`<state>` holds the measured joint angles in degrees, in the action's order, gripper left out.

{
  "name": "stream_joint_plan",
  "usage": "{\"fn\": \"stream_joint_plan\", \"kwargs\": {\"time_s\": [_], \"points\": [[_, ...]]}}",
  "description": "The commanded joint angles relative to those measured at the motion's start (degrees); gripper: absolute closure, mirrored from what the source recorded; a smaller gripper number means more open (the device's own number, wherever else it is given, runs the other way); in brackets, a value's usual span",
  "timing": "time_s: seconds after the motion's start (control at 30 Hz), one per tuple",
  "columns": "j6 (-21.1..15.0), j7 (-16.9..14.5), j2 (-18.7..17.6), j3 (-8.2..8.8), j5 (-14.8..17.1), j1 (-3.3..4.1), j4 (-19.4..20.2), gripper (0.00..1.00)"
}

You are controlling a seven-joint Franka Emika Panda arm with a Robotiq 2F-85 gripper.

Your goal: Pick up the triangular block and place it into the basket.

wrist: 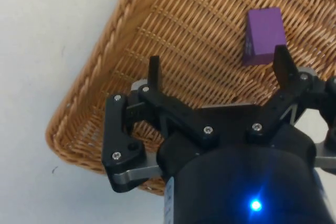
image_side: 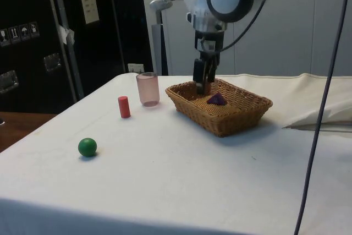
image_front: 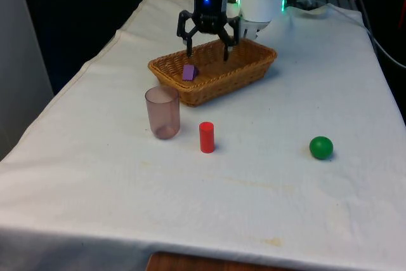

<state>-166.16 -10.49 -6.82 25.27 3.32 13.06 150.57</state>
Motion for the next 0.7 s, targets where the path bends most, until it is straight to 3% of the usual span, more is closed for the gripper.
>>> {"fn": "stream_joint_plan", "kwargs": {"time_s": [0.0,0.17,0.2,0.23,0.5,0.53,0.57,0.67], "points": [[0.6,0.9,0.7,0.57,-1.1,0.17,-0.1,0.00],[2.5,1.3,3.7,0.46,-1.8,0.00,-0.2,0.00],[2.3,0.0,3.9,0.00,-0.3,0.00,0.1,0.00],[2.9,1.3,4.3,0.40,-1.9,0.00,-0.2,0.00],[6.5,2.4,8.5,-0.40,-3.3,-0.29,-1.1,0.00],[6.3,0.9,9.3,-0.46,-1.5,0.06,-0.4,0.00],[7.0,2.7,8.9,-0.52,-3.6,-0.29,-1.3,0.00],[8.6,3.3,9.6,-0.92,-4.2,-0.23,-2.1,0.00]]}}
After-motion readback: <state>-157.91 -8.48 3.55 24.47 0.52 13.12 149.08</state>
